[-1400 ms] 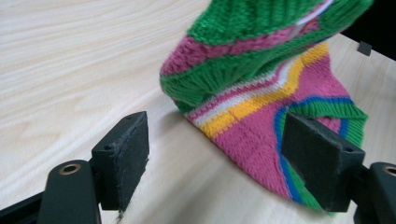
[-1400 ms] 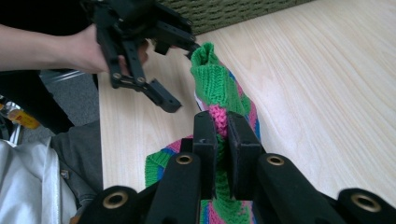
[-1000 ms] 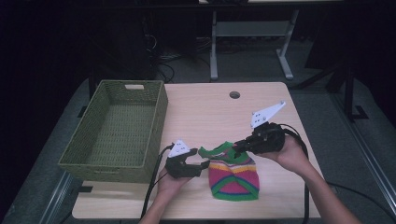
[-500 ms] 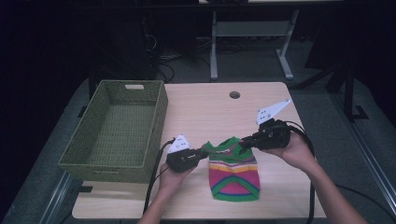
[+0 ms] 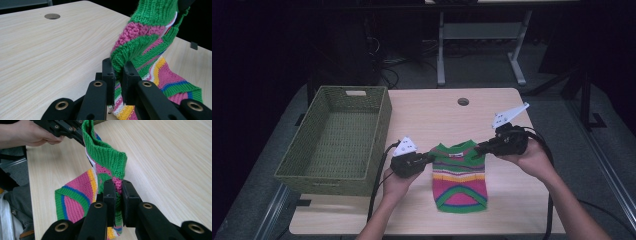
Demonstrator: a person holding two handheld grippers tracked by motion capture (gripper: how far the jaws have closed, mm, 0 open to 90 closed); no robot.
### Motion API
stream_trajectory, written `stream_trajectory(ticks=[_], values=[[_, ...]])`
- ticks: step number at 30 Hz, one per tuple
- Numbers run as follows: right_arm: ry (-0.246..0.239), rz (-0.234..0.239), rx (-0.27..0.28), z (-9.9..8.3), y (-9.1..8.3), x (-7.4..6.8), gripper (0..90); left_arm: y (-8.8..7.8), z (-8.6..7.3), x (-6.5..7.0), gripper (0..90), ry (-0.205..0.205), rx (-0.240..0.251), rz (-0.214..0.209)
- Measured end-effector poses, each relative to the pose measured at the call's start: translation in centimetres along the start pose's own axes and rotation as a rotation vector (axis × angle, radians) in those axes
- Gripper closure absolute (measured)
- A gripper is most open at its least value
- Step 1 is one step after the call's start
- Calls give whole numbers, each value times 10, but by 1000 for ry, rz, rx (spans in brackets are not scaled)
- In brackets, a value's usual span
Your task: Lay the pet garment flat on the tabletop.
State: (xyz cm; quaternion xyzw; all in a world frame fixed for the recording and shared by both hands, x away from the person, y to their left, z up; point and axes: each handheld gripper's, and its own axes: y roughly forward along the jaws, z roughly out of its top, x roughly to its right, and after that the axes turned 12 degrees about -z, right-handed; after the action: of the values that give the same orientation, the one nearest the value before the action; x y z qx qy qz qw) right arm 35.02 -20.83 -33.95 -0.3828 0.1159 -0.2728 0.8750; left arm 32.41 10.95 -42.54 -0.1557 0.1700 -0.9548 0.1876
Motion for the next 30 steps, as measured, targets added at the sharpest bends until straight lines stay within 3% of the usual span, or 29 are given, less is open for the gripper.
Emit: stream_trajectory(ticks=[19, 30], values=[[58, -48, -4, -4, 19, 24, 821, 15, 5, -14, 825, -35, -38, 58], [121, -69, -9, -6, 34, 40, 820, 23, 3, -24, 823, -67, -55, 76]])
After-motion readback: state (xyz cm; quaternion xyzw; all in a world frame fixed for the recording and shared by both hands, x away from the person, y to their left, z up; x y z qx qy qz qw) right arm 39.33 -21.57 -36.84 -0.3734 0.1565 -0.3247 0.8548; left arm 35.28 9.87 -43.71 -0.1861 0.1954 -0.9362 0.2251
